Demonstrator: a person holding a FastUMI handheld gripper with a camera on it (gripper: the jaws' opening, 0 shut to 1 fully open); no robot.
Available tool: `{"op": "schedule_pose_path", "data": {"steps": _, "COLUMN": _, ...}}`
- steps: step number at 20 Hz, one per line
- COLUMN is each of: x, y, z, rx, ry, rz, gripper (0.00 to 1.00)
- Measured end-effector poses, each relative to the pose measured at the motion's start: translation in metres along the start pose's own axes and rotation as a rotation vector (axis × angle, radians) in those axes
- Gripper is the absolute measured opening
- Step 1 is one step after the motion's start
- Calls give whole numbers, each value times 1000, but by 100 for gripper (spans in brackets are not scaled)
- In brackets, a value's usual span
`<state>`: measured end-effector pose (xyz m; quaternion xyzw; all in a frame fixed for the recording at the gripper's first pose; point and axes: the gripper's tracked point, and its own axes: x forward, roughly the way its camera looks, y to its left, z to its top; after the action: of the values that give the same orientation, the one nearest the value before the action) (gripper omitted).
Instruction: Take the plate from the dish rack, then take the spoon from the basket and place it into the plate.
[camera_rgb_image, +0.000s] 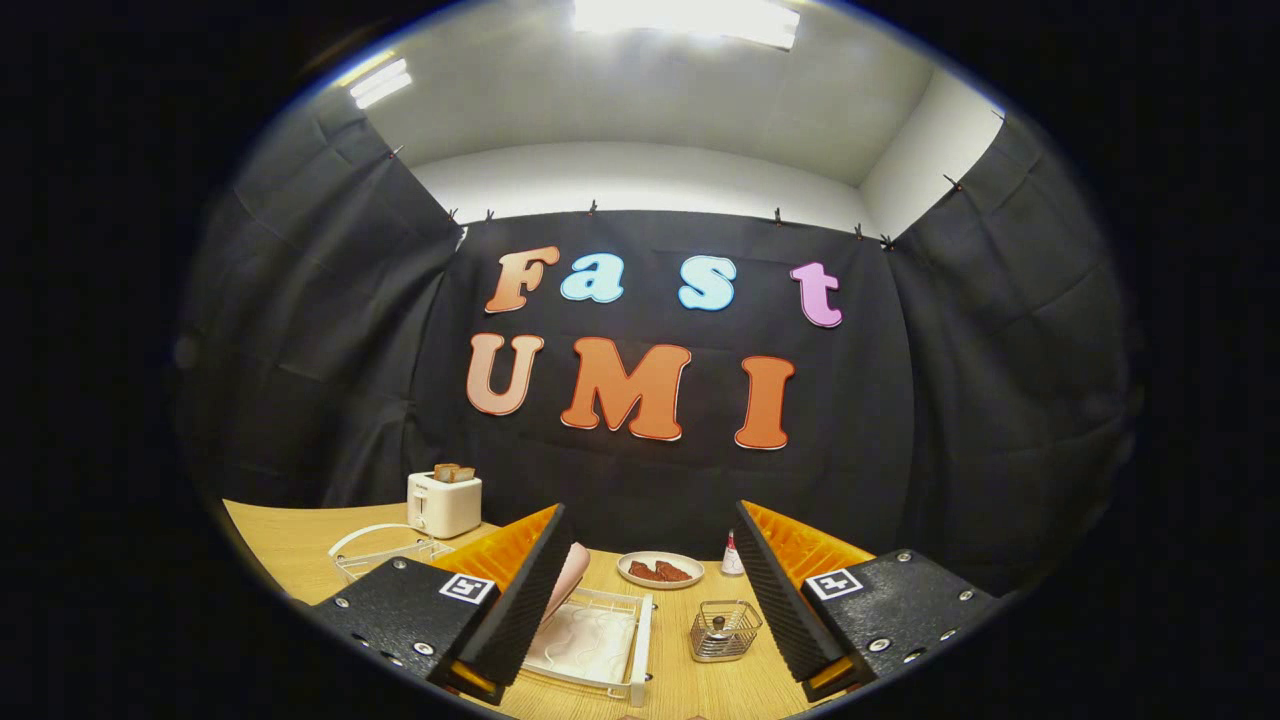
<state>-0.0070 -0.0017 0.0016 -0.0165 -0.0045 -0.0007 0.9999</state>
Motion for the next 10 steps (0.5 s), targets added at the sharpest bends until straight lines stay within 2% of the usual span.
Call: {"op": "schedule_pose_path", "data": {"steps": 10, "x": 9, "y": 26, "z": -19, "rx": 68, "ry": 104, "rz": 50, "gripper": 97}}
